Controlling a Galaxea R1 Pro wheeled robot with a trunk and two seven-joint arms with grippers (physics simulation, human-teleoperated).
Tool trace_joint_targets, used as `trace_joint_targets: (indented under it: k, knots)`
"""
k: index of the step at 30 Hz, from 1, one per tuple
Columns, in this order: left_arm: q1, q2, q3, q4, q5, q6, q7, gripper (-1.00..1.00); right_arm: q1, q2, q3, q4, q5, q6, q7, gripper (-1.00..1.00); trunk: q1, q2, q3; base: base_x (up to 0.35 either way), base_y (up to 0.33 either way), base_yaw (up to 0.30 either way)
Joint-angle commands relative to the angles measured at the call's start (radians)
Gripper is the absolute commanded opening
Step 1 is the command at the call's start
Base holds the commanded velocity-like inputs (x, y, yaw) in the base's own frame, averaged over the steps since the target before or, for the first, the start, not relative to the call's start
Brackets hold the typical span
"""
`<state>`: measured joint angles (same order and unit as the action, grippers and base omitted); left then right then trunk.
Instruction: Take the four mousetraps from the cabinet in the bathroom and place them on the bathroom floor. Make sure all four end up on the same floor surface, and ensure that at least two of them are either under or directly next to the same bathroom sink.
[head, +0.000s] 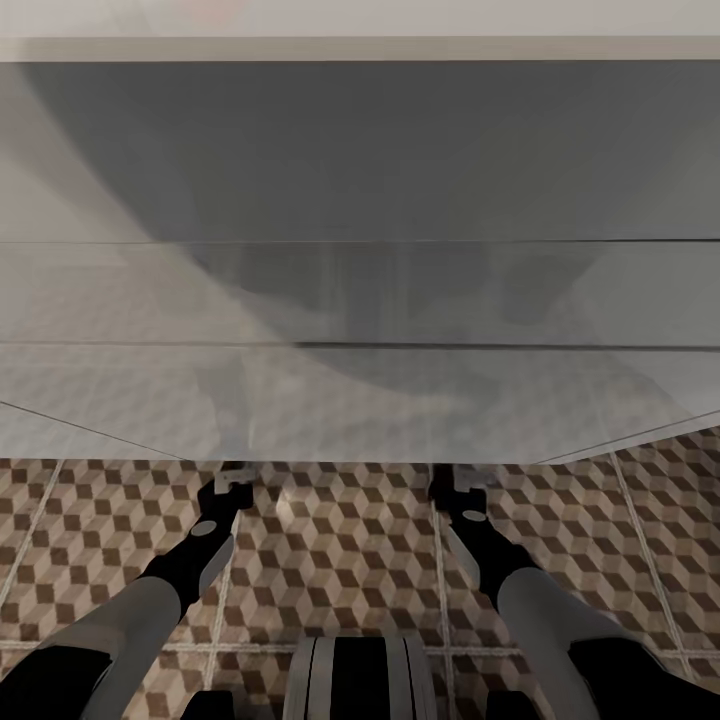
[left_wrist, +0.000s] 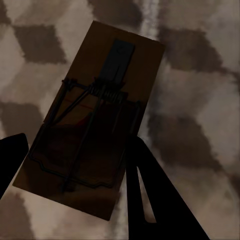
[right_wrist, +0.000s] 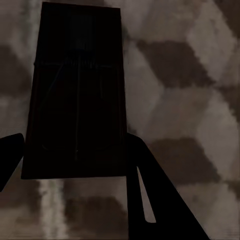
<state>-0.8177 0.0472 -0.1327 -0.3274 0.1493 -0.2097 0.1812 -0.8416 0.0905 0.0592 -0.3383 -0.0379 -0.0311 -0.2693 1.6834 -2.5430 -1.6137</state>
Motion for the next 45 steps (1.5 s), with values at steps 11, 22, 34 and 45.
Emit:
trace_joint_targets:
  k: [11,22,34,45]
  knots:
    - [-0.001,0.001,-0.008,0.007,0.010,0.008,0.004,-1.00,-0.009,0.003,0.007,0.026,-0.005,0.025,-0.006,-1.00,0.000,0.000,0.000,0.000,0.000,0.000]
    - [-0.001,0.002,-0.008,0.016,0.010,0.009,0.004,-1.00,-0.025,0.002,0.007,0.058,-0.004,0.021,-0.005,-1.00,0.000,0.000,0.000,0.000,0.000,0.000]
    - [-0.003,0.004,-0.008,0.031,0.011,0.017,-0.026,-1.00,-0.029,0.001,0.007,0.070,-0.005,-0.007,-0.005,-1.00,0.000,0.000,0.000,0.000,0.000,0.000]
    - [-0.021,-0.012,-0.007,0.042,0.013,0.027,-0.076,-1.00,-0.064,0.001,0.005,0.139,-0.005,-0.057,-0.005,-1.00,0.000,0.000,0.000,0.000,0.000,0.000]
